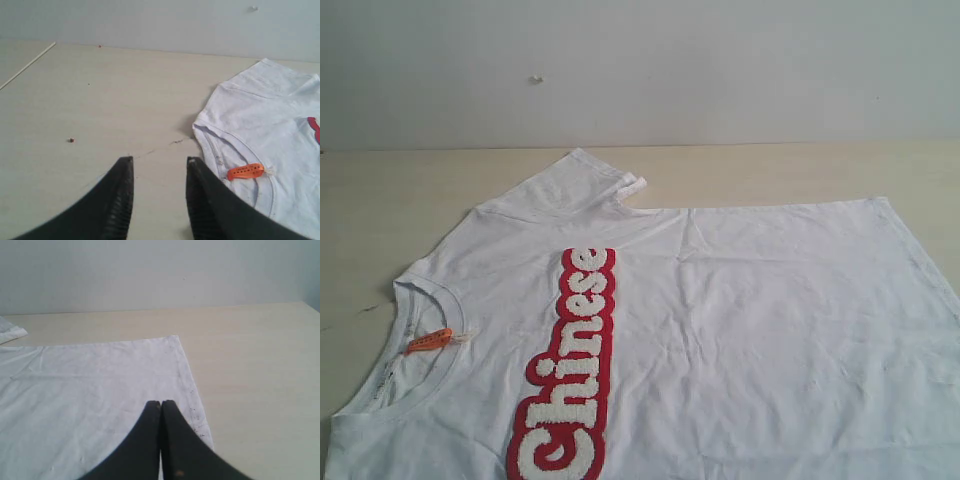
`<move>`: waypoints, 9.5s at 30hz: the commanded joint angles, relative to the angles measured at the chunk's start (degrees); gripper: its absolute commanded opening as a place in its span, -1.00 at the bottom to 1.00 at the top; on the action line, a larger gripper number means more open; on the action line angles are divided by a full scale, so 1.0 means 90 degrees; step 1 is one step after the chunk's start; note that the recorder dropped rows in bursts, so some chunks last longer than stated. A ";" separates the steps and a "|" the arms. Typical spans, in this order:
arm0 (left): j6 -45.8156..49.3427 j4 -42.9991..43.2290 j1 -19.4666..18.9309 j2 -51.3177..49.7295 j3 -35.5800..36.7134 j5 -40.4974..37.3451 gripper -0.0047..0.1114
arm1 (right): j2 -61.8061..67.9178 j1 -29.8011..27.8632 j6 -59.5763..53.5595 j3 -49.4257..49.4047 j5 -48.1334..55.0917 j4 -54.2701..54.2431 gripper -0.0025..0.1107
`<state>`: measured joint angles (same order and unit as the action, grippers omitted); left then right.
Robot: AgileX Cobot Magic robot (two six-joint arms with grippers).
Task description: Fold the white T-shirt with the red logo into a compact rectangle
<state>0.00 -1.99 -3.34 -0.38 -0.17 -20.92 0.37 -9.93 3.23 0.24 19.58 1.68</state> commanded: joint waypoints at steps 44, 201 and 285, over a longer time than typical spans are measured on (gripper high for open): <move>-0.1237 -0.0047 -0.0019 0.0043 0.0019 0.3095 -0.29 | -0.0041 -0.0012 -0.0072 -0.0027 -0.1022 0.0575 -0.96; 0.2365 0.4073 0.2300 -0.7591 -0.3563 0.1199 -0.92 | 0.4567 0.2471 -0.0170 0.6807 0.1663 0.2354 -0.96; 0.9438 -0.1566 0.1893 -1.1496 -0.6462 -0.2722 -0.92 | 1.1535 0.0573 -0.8381 0.7049 0.3500 0.0503 -0.96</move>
<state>83.02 -14.40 13.78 -102.03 -58.17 -46.58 102.86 -4.16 -71.34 63.21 53.40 6.57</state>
